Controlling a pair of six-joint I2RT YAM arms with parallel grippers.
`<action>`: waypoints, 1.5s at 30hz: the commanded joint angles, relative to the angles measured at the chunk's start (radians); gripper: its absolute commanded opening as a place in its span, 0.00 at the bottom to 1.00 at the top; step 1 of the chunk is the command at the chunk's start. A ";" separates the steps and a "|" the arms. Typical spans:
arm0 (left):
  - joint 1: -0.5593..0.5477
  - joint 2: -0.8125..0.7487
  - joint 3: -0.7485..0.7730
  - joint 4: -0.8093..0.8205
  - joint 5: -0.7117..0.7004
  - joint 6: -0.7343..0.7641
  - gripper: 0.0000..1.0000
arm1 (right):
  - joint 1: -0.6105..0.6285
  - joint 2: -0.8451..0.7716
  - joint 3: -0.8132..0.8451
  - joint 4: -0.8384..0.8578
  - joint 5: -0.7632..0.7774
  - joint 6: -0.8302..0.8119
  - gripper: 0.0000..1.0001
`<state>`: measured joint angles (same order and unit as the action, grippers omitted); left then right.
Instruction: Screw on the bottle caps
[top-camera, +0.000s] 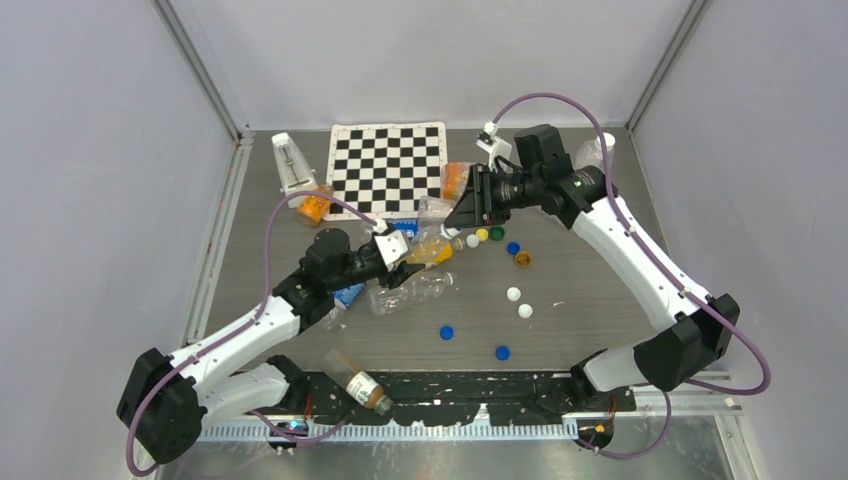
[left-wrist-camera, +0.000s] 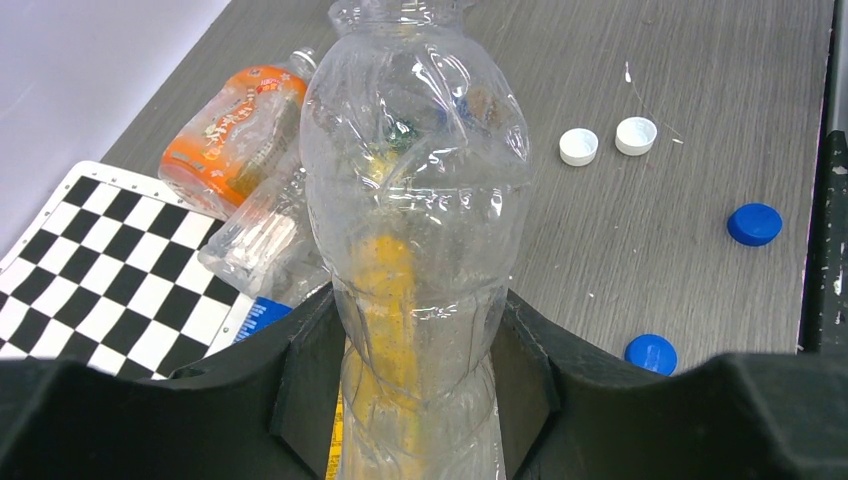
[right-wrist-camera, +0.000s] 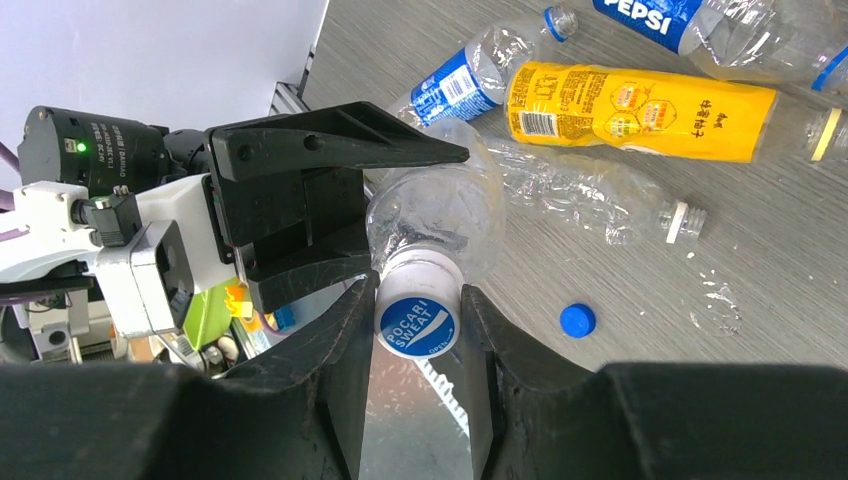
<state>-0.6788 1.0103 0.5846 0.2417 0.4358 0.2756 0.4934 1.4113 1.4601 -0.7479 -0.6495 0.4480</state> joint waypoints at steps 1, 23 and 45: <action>-0.027 -0.031 0.037 0.251 0.039 0.028 0.00 | 0.019 0.003 -0.011 0.021 -0.038 0.059 0.13; -0.145 0.018 0.059 0.334 -0.147 0.166 0.00 | 0.019 -0.051 -0.094 0.090 0.170 0.295 0.16; -0.163 0.009 -0.021 0.352 -0.220 0.185 0.00 | 0.016 -0.081 -0.096 0.110 0.279 0.427 0.48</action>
<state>-0.8112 1.0546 0.5526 0.4053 0.1448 0.4488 0.4984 1.3323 1.3674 -0.6743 -0.4042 0.8455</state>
